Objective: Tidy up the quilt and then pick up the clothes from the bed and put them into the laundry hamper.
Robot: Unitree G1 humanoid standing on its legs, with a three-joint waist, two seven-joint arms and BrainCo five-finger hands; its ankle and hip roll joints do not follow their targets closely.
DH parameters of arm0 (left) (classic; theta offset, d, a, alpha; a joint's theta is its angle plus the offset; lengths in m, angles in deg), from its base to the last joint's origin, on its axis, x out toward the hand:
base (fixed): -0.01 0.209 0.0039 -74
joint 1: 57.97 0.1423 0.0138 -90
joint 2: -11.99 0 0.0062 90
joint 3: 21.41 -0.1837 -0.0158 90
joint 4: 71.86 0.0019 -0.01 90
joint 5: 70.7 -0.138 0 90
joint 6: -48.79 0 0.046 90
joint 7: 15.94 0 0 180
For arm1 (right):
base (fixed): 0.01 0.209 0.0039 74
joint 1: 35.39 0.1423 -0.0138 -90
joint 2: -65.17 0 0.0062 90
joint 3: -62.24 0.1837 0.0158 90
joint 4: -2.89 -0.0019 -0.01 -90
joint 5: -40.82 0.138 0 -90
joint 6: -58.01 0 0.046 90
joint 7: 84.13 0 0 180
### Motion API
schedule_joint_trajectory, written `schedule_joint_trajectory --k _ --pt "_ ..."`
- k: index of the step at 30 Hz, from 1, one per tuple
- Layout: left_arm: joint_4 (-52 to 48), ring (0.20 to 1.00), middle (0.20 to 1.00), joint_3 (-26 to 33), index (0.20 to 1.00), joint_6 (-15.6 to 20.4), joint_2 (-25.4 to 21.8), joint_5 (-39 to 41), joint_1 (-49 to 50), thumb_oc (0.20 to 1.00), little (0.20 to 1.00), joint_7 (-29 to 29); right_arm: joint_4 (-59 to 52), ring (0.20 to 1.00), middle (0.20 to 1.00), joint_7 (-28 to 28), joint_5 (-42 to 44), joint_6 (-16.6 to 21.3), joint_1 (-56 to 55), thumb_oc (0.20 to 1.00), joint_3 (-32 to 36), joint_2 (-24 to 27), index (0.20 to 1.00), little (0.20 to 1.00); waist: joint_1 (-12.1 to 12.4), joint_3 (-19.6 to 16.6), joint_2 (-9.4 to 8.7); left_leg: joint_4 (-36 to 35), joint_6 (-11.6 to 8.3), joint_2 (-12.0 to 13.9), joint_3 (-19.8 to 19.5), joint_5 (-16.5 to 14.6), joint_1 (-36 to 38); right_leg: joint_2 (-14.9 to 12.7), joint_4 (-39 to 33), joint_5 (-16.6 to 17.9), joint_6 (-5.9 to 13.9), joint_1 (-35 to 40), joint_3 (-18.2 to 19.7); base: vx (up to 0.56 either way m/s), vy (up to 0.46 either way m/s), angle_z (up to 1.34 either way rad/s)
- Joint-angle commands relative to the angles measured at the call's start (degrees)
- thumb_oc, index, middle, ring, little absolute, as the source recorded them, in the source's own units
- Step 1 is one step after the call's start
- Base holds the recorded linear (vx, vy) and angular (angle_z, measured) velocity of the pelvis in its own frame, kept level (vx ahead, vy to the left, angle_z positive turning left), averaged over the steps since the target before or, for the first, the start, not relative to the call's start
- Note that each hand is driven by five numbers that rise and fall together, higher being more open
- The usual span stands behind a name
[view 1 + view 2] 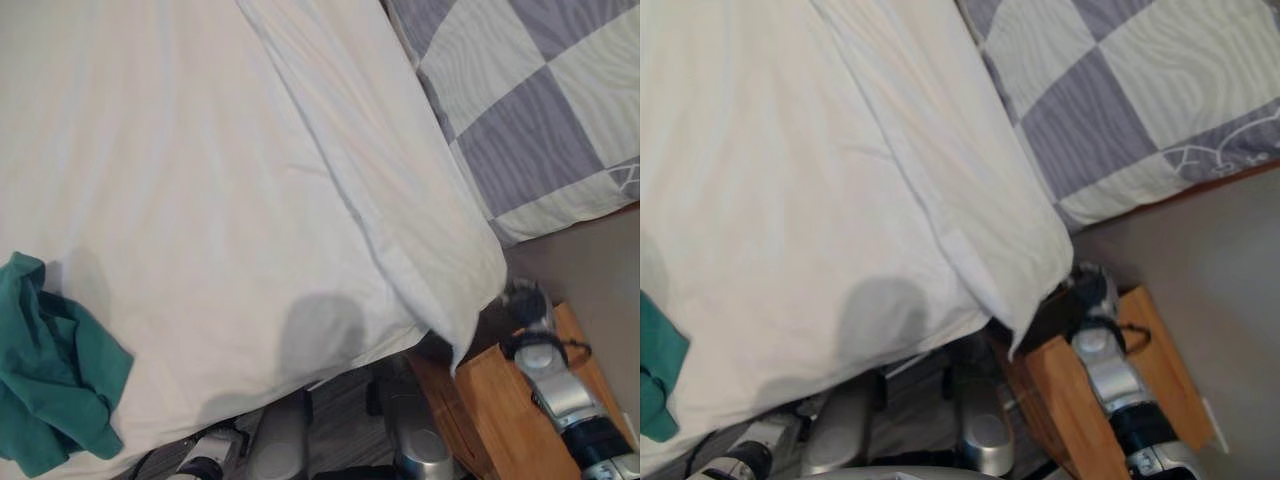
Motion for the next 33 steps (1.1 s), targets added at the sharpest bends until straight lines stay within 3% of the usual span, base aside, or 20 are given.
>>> schedule_joint_trajectory --k 1,2,3,4,7,8,11,12,16,22,30,31,33 --pt "2.5 1.000 1.000 1.2 1.000 -1.0 -1.4 0.7 -0.6 1.000 1.000 -1.6 9.6 0.200 0.200 4.8 -1.1 1.9 -7.1 0.200 -1.6 -0.1 0.200 0.200 -1.1 0.8 0.80 2.1 -0.56 2.3 1.1 -8.9 1.2 -3.9 5.6 -5.2 5.14 1.8 0.7 0.09 -0.118 -0.13" --pt "3.7 1.000 1.000 0.6 1.000 -1.0 -0.9 0.4 -0.8 1.000 1.000 -1.5 16.3 0.200 0.200 3.9 -0.5 4.8 -5.7 0.200 -2.7 -1.7 0.200 0.200 -0.5 0.8 1.31 1.6 -0.45 2.1 1.0 -8.8 2.0 -3.9 5.2 -5.1 5.20 2.5 0.6 0.07 -0.089 -0.22" --pt "3.8 1.000 1.000 0.5 1.000 -0.9 -0.9 0.4 -0.8 1.000 1.000 -1.5 16.9 0.200 0.200 3.6 -0.4 4.9 -5.5 0.200 -2.9 -1.9 0.200 0.200 -0.4 0.8 1.36 1.5 -0.44 2.1 0.9 -8.8 2.1 -3.9 5.1 -5.1 5.21 2.6 0.5 0.07 -0.120 -0.25" --pt "5.3 1.000 1.000 -0.1 1.000 -0.7 -0.1 -0.3 -0.5 1.000 1.000 -1.5 23.1 1.000 1.000 -0.4 0.5 4.4 -3.6 1.000 -4.5 -3.8 1.000 1.000 0.6 0.5 2.07 0.4 -0.38 1.7 0.5 -8.6 3.2 -4.0 4.4 -5.0 5.22 3.7 0.3 0.06 -0.104 -0.17" --pt "7.3 1.000 1.000 -0.9 1.000 0.1 1.3 -1.6 -0.1 1.000 1.000 -1.9 34.3 1.000 1.000 -2.2 2.7 3.6 -1.5 1.000 -6.1 -6.5 1.000 1.000 2.2 -1.2 3.14 -0.7 -0.53 1.3 -0.3 -8.3 4.4 -4.1 3.6 -4.9 5.13 5.0 -0.4 0.11 -0.161 -0.05" --pt "9.2 1.000 1.000 -1.3 1.000 1.6 2.2 -2.6 0.2 1.000 1.000 -2.3 39.5 1.000 1.000 -2.3 7.3 4.2 0.0 1.000 -5.3 -8.1 1.000 1.000 3.1 -2.9 3.99 -1.3 -0.56 1.0 -0.8 -8.1 5.6 -4.2 3.2 -5.1 5.07 6.2 -0.8 0.09 -0.111 0.06" --pt "10.4 1.000 1.000 -1.5 1.000 2.1 3.3 -2.9 0.8 1.000 1.000 -2.6 41.1 1.000 1.000 -1.6 8.5 3.1 1.4 1.000 -4.6 -9.4 1.000 1.000 3.7 -5.2 5.06 -2.6 -0.71 0.8 -1.5 -7.5 7.4 -4.1 2.4 -5.3 4.85 8.0 -0.8 0.15 -0.114 0.14" --pt "10.5 1.000 1.000 -1.5 1.000 1.2 4.4 -3.2 1.5 1.000 1.000 -2.9 40.7 1.000 1.000 -1.4 6.1 2.5 2.0 1.000 -5.2 -10.3 1.000 1.000 4.0 -7.6 6.11 -3.8 -0.94 0.7 -2.0 -7.0 9.0 -3.9 1.9 -5.7 4.59 9.6 -0.6 0.11 -0.052 0.17" --pt "10.9 1.000 1.000 -2.2 1.000 -0.6 5.9 -3.7 1.9 1.000 1.000 -3.5 39.4 1.000 1.000 -2.7 -2.3 3.5 3.0 1.000 -9.2 -11.2 1.000 1.000 4.2 -12.3 7.45 -6.1 -1.45 0.5 -3.2 -5.5 11.0 -3.3 1.6 -6.6 3.73 11.5 -0.7 0.10 -0.075 0.16" --pt "12.8 1.000 1.000 -1.2 1.000 -3.3 7.0 -3.9 2.5 1.000 1.000 -4.1 39.6 1.000 1.000 -3.3 -4.9 0.5 4.1 1.000 -13.3 -12.1 1.000 1.000 5.3 -17.1 8.68 -7.6 -1.77 0.3 -6.9 -4.4 14.5 -2.0 3.6 -9.6 1.55 15.0 -2.0 0.11 -0.093 0.27" --pt "14.8 1.000 1.000 0.1 1.000 -2.0 7.6 -6.9 3.0 1.000 1.000 -6.5 43.0 1.000 1.000 -4.7 1.1 -1.7 1.4 1.000 -10.3 -12.8 1.000 1.000 8.2 -18.2 8.25 -5.0 -2.50 1.0 -12.1 -4.2 13.9 -2.7 6.5 -12.6 -0.05 16.6 -5.6 0.07 -0.137 0.23" --pt "14.9 1.000 1.000 0.3 1.000 -1.6 7.8 -8.6 3.3 1.000 1.000 -6.6 43.5 1.000 1.000 -4.9 1.7 -1.7 0.9 1.000 -9.8 -13.0 1.000 1.000 8.3 -18.1 7.96 -2.5 -2.63 1.3 -11.8 -5.3 13.5 -3.0 7.4 -13.3 -0.45 16.6 -6.0 0.11 -0.114 0.24" --pt "14.4 1.000 1.000 0.6 1.000 -2.5 7.9 -9.6 3.2 1.000 1.000 -8.1 43.4 1.000 1.000 -4.3 2.6 -1.7 0.2 1.000 -9.3 -13.1 1.000 1.000 7.5 -17.0 7.55 5.4 -3.16 2.3 -6.8 -6.9 10.4 -4.0 10.5 -14.4 -1.39 16.3 -8.1 0.03 -0.026 0.34"
